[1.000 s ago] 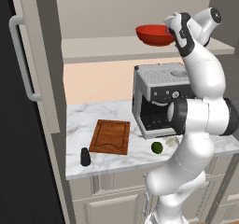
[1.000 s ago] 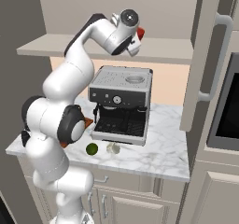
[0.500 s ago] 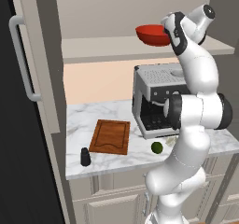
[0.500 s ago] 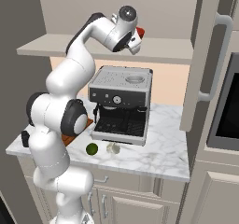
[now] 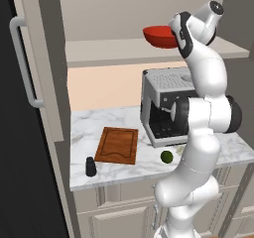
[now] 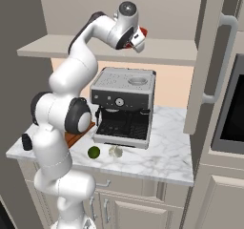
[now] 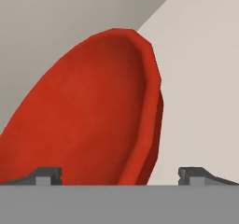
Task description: Open the cabinet. Place the bowl and condiment on the counter. Then place the lime and garlic on the cutting board.
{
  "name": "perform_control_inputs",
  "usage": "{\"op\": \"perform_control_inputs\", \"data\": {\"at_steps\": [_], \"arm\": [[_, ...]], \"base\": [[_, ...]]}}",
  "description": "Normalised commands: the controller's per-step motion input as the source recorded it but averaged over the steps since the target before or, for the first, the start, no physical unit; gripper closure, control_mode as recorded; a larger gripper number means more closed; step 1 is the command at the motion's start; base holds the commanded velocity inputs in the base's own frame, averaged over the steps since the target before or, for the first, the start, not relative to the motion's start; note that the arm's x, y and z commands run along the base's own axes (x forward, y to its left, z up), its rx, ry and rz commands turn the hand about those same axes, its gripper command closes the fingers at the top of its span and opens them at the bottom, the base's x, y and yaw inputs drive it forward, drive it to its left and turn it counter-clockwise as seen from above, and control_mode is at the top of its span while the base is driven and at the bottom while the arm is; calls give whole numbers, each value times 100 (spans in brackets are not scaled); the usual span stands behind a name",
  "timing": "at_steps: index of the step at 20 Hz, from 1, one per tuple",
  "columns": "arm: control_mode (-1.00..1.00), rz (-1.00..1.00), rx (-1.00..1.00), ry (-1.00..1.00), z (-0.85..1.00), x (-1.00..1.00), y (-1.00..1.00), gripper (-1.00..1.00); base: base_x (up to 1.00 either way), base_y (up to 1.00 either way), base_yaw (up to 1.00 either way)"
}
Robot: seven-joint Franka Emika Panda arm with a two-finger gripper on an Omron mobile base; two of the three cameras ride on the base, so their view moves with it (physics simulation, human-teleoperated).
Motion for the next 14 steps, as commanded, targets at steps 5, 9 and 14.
{"op": "perform_control_inputs", "data": {"at_steps": [5, 9, 14], "arm": [[-100, 0, -8, 4, -19, 19, -5, -100], [-100, 0, -8, 4, -21, 19, -5, -100], [-100, 0, -8, 4, -20, 18, -7, -100]], "base": [[0, 0, 0], [0, 0, 0], [0, 0, 0]]}}
